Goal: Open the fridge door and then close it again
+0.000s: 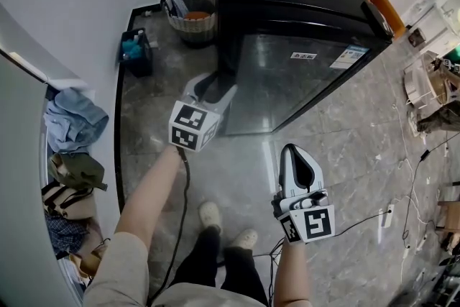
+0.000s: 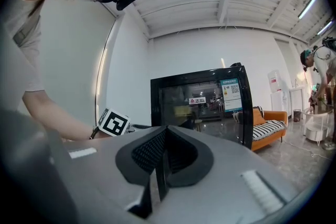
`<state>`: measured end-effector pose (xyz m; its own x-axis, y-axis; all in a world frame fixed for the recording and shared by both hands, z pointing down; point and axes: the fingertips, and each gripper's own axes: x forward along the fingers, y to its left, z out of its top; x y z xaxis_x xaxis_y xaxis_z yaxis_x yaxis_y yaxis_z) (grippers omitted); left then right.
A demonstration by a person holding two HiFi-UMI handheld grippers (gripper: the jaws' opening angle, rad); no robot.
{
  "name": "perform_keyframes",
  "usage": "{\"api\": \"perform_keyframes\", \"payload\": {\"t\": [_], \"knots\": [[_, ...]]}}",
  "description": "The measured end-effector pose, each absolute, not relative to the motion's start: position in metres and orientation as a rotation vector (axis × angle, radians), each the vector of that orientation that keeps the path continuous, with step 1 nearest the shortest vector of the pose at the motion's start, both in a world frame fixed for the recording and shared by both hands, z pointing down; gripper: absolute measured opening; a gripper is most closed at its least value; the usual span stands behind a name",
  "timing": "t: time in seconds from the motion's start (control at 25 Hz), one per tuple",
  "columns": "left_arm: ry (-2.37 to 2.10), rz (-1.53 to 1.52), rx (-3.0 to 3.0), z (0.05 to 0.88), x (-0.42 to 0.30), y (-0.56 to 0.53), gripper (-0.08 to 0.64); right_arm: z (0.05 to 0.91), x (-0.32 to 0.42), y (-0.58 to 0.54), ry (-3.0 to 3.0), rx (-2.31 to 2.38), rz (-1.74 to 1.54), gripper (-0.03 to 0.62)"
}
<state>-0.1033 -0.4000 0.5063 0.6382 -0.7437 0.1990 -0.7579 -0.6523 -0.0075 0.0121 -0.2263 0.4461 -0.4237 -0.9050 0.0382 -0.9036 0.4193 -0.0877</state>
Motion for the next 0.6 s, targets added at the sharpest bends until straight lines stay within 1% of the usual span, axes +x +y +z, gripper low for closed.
{"api": "perform_keyframes", "payload": {"t": [0.08, 0.12, 0.24, 0.36, 0.6], "knots": [[-1.267, 0.262, 2.769, 0.5064, -0.1047, -0.4, 0.192, 0.4463, 0.0137, -0.229, 2.634, -1.68, -0.144, -0.011], [-1.26, 0.255, 2.768, 0.5065, -0.1054, -0.3999, 0.146, 0.4464, 0.0139, -0.23, 2.634, -1.679, -0.143, -0.011], [-1.25, 0.264, 2.77, 0.5073, -0.1068, -0.403, 0.114, 0.4478, 0.0131, -0.2327, 2.64, -1.676, -0.145, -0.011], [-1.24, 0.254, 2.771, 0.5068, -0.1057, -0.4048, 0.126, 0.4488, 0.0124, -0.2337, 2.646, -1.668, -0.149, -0.011], [-1.256, 0.253, 2.724, 0.5064, -0.1062, -0.4041, 0.112, 0.4508, 0.0144, -0.2314, 2.631, -1.671, -0.167, -0.011]]}}
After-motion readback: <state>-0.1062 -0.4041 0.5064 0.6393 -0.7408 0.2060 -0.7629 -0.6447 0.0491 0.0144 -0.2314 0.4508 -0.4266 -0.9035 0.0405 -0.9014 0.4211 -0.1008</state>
